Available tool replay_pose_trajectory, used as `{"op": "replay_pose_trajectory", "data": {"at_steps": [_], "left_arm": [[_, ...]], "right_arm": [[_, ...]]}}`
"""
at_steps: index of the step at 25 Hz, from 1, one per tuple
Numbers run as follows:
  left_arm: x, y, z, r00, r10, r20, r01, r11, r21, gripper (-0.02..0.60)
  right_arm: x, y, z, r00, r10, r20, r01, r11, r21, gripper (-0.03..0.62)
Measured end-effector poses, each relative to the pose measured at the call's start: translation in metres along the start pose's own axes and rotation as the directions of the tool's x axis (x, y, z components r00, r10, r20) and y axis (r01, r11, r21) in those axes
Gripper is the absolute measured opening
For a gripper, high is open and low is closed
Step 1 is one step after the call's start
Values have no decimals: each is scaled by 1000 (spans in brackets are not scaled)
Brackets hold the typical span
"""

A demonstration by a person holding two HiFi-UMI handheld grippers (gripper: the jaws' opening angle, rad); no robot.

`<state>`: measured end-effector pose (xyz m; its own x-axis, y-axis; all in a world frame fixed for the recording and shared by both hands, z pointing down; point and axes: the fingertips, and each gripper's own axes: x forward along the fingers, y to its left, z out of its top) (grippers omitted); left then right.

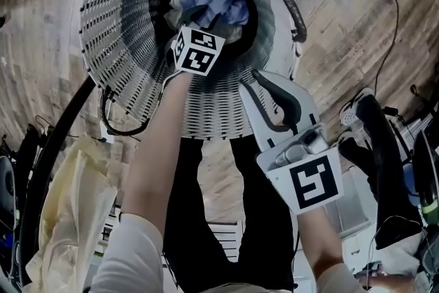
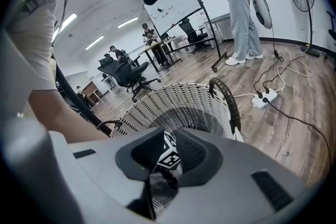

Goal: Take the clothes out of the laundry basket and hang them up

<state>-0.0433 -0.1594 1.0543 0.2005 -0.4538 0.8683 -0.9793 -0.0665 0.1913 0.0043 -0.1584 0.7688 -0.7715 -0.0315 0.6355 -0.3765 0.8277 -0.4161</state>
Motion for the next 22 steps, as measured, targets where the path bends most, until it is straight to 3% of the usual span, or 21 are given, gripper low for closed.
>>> {"op": "replay_pose_trajectory", "data": {"at_steps": [18, 22], "left_arm": [[48, 21, -29, 998, 10, -64, -10, 1000, 0, 152], [50, 20, -31, 996, -9, -86, 10, 1000, 10, 86]], "right_arm": [[7, 5, -22, 1000, -5, -10, 5, 1000, 23, 67], [9, 7, -24, 1000, -3, -11, 3, 1000, 24, 67]]}}
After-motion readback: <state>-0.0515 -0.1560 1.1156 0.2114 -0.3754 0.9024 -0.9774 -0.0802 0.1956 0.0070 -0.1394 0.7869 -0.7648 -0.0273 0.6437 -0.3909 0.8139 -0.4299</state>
